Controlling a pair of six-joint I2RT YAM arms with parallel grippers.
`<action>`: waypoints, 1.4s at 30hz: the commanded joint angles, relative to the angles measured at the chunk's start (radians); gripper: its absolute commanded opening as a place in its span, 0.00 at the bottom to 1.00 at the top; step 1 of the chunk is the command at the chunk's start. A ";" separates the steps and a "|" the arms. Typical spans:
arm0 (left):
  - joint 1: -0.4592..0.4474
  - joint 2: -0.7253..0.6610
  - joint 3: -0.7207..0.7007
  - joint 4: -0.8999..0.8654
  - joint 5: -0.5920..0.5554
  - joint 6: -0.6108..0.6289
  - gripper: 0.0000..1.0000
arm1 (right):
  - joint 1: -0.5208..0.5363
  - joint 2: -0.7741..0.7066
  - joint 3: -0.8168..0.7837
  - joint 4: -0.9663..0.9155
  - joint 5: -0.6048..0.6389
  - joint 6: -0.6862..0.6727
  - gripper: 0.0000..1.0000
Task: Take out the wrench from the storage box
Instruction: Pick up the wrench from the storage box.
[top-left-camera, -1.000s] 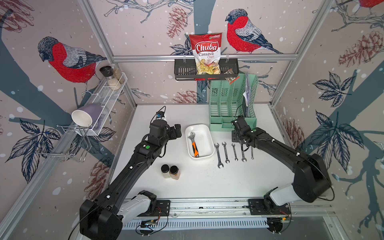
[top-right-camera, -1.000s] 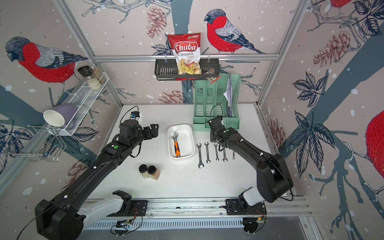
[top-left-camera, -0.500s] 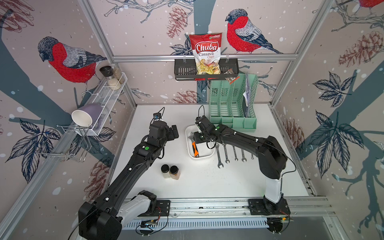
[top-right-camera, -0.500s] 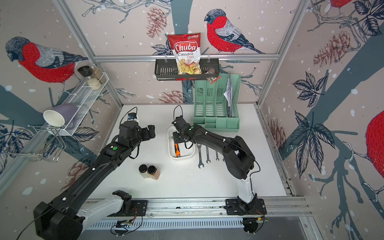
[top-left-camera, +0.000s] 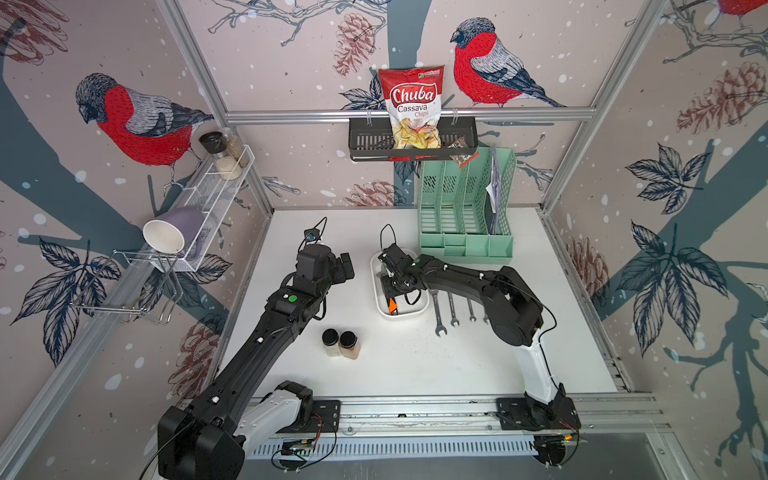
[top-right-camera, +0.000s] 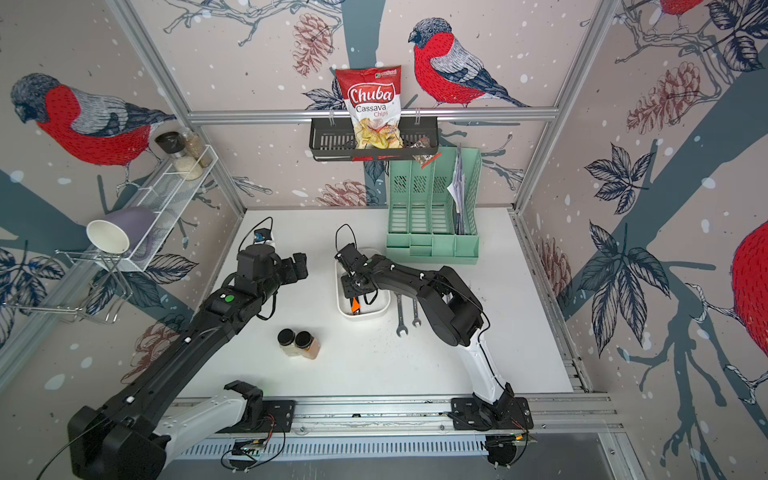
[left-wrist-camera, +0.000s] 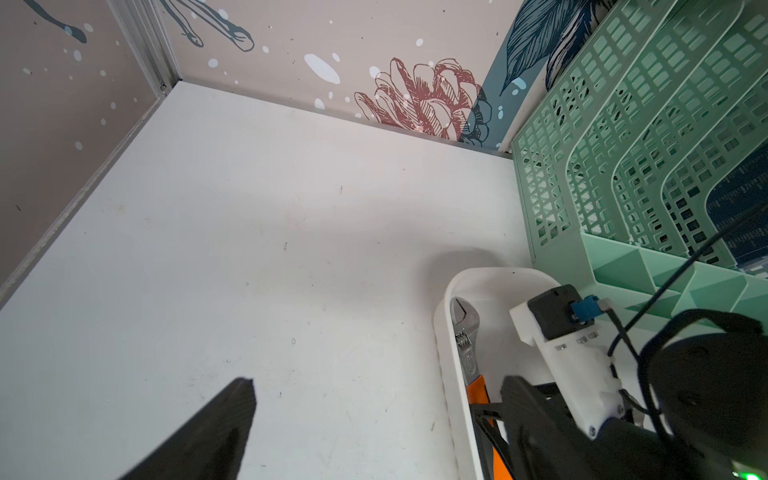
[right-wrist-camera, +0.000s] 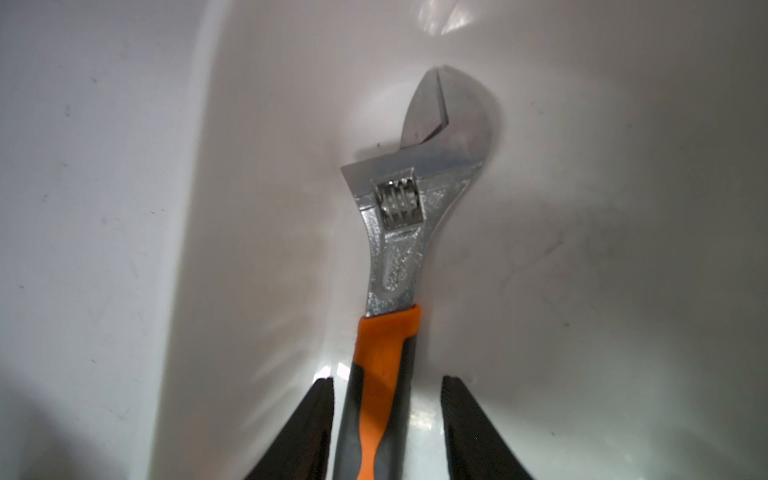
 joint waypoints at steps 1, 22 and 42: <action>0.009 0.002 -0.003 0.030 0.036 0.002 0.96 | 0.004 0.023 0.005 0.002 0.006 0.000 0.47; 0.040 0.001 -0.009 0.035 0.093 0.000 0.96 | -0.035 -0.021 -0.077 -0.010 0.091 0.017 0.25; 0.042 -0.012 -0.014 0.038 0.091 0.000 0.96 | -0.030 0.009 -0.079 -0.046 0.153 0.013 0.32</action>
